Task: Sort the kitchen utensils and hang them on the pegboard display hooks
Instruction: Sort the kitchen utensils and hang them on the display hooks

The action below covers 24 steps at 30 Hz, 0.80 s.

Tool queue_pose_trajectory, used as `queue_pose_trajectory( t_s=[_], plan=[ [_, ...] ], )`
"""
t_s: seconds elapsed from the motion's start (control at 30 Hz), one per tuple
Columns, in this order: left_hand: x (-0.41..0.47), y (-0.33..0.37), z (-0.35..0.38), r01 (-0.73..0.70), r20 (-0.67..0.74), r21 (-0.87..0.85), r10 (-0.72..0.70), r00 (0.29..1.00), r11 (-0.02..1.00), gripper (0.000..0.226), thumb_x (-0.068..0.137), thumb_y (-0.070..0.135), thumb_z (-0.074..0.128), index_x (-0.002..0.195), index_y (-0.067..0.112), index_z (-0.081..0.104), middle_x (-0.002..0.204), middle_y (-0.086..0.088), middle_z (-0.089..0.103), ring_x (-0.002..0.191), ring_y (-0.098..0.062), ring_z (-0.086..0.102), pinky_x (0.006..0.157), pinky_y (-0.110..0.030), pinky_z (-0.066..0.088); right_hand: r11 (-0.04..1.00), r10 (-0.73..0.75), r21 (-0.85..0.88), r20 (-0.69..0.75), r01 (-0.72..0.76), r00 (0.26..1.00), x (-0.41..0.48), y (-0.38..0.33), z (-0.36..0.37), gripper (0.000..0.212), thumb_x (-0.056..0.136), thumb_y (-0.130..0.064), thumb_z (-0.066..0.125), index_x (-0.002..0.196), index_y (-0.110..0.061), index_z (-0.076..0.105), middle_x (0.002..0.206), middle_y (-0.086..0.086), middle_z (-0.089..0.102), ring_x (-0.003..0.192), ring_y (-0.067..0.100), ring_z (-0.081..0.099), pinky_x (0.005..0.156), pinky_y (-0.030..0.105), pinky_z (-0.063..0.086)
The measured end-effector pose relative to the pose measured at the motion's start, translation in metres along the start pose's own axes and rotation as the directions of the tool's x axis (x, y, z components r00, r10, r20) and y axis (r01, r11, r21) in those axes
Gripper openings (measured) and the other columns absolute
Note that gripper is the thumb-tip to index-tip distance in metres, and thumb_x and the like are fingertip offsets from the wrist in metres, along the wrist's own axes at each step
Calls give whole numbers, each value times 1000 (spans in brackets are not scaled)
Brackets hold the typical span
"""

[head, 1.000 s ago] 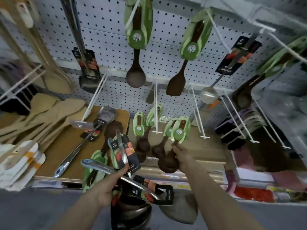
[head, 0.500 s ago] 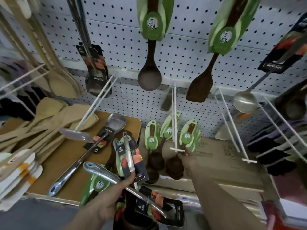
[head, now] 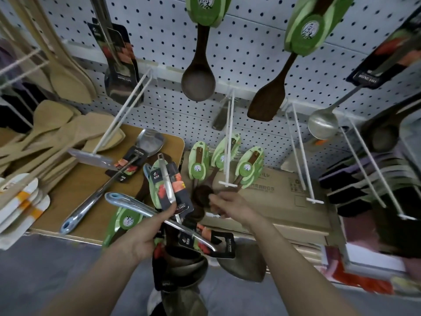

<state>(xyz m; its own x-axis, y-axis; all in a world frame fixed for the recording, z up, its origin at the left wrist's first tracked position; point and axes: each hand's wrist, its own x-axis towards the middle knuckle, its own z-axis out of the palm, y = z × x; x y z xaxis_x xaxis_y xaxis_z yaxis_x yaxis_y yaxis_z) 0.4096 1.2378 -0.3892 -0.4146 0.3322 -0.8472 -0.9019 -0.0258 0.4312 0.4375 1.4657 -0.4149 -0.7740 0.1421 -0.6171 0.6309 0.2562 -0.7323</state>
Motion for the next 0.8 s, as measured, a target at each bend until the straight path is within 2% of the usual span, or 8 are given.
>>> queue_pose_trajectory(
  t_s=[0.07, 0.1, 0.2, 0.37, 0.5, 0.67, 0.73, 0.8],
  plan=[
    [-3, 2, 5, 4, 20, -15, -4, 1000, 1000, 41, 80, 41, 69, 100, 5, 71, 96, -18, 73, 86, -32, 70, 72, -38, 53, 981, -3, -185, 293, 60, 956, -26, -13, 10, 31, 85, -50, 69, 99, -22, 67, 90, -9, 68, 85, 4, 62, 76, 16, 47],
    [-6, 3, 8, 8, 33, -22, -8, 999, 1000, 43, 80, 41, 69, 101, 4, 70, 98, -19, 73, 85, -32, 71, 74, -40, 54, 959, -8, -261, 355, 108, 935, -34, -15, 17, 35, 82, -50, 73, 103, -24, 65, 96, -12, 67, 91, 3, 61, 80, 16, 46],
    [-18, 1, 11, 6, 58, -29, -5, 998, 1000, 48, 78, 45, 70, 104, 5, 70, 104, -20, 72, 90, -33, 71, 84, -44, 54, 959, -78, -240, 282, 149, 956, -50, -17, 26, 28, 84, -40, 75, 104, -23, 65, 100, -10, 66, 95, 6, 61, 87, 24, 48],
    [-43, -17, 2, -17, 74, -36, 20, 997, 999, 61, 72, 35, 77, 120, 1, 63, 117, -24, 65, 111, -39, 62, 98, -54, 47, 981, -110, -127, 241, 144, 964, -67, -25, 36, 4, 94, -20, 65, 93, -16, 65, 84, 3, 62, 75, 14, 53, 64, 19, 42],
    [-65, -27, -13, -44, 87, -106, 53, 995, 993, 54, 75, 30, 76, 115, -4, 64, 114, -24, 66, 105, -38, 65, 93, -52, 51, 968, -143, -173, 221, 183, 965, -70, -26, 64, 15, 93, -27, 66, 78, -24, 62, 81, -1, 62, 74, 9, 53, 72, 27, 42],
    [-82, -36, -54, -168, 105, -171, 188, 977, 971, 84, 34, 21, 100, 107, -2, 67, 113, -24, 67, 105, -39, 65, 97, -55, 48, 966, -187, -122, 279, 228, 942, -68, -52, 97, 18, 96, -21, 62, 78, -22, 59, 75, -3, 59, 66, 3, 50, 62, 17, 39],
    [-88, -31, -69, -192, 136, -207, 223, 965, 959, 57, 41, 13, 97, 92, 0, 74, 102, -24, 70, 92, -37, 69, 86, -52, 55, 962, -198, -121, 309, 245, 930, -65, -66, 112, 18, 97, -24, 62, 79, -22, 58, 75, -4, 59, 68, 5, 50, 66, 21, 40],
    [-95, -24, -92, -211, 132, -262, 251, 959, 942, 21, 66, 3, 81, 85, 0, 75, 95, -24, 71, 82, -35, 71, 75, -47, 59, 950, -210, -143, 369, 279, 905, -61, -86, 135, 20, 96, -32, 62, 79, -22, 56, 73, -7, 57, 69, 5, 50, 68, 24, 39]
  ],
)
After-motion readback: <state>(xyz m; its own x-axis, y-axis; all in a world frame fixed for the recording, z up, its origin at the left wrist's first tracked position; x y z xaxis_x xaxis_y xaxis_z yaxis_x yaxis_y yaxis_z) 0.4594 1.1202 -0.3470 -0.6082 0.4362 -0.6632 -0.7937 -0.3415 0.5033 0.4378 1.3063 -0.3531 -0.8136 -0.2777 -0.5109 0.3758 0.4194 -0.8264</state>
